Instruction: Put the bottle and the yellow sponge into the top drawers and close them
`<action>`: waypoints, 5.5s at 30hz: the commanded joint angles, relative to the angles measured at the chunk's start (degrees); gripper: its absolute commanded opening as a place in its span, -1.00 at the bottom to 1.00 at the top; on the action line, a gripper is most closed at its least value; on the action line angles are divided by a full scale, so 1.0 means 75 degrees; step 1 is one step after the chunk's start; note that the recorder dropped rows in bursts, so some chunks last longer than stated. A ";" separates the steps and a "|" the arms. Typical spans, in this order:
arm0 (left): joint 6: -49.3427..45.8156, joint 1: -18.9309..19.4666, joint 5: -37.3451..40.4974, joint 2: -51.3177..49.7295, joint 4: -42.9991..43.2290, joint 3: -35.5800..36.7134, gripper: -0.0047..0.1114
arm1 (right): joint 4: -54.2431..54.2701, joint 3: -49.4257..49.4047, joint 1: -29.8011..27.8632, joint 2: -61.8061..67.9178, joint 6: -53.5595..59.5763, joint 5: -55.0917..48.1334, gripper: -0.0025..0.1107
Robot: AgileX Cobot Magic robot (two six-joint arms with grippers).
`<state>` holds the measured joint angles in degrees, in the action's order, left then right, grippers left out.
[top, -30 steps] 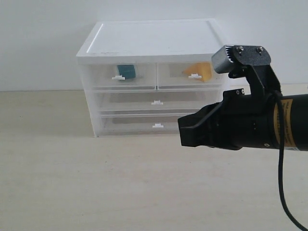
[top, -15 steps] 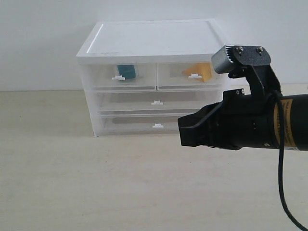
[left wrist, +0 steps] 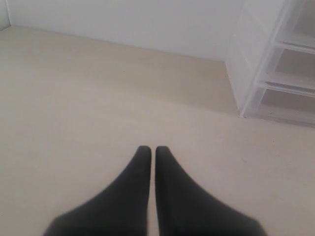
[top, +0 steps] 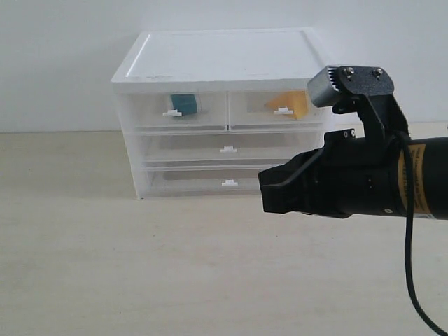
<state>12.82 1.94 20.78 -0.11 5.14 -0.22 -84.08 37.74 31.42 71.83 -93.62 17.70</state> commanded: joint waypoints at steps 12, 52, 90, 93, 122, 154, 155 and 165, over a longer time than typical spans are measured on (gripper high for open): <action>0.0065 0.0023 0.0023 0.0015 0.0033 0.0029 -0.85 | -0.0139 0.0005 -0.0008 -0.0444 0.0357 -0.0505 -0.96; 0.0065 0.0023 0.0023 0.0015 0.0033 0.0029 -0.85 | 0.9209 -0.5033 -0.1818 -0.9499 0.8315 -0.1372 -0.96; 0.0065 0.0023 0.0023 0.0015 0.0033 0.0029 -0.85 | 1.1305 -0.5033 -0.3075 -0.9578 1.2730 -0.5019 -0.96; 0.0065 0.0023 0.0023 0.0015 0.0033 0.0029 -0.85 | 1.1305 -0.5033 -0.3075 -0.9578 1.2677 -0.5019 -0.96; 0.0065 0.0023 0.0023 0.0015 0.0033 0.0029 -0.85 | 1.1327 -0.5033 -0.3075 -0.9578 1.2105 -0.5019 -0.96; 0.0065 0.0023 0.0023 0.0015 0.0033 0.0029 -0.85 | 1.1327 -0.5033 -0.3075 -0.9578 1.2105 -0.5004 -0.96; 0.0065 0.0023 0.0023 0.0015 0.0033 0.0029 -0.85 | 1.1327 -0.5033 -0.3075 -0.9578 1.2105 -0.5004 -0.96; 0.0065 0.0023 0.0023 0.0015 0.0033 0.0029 -0.85 | 1.1327 -0.5033 -0.3075 -0.9578 1.2105 -0.5004 -0.96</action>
<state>12.82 1.94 20.86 -0.11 5.14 -0.22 1.17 -0.01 8.61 0.35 -3.04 -20.19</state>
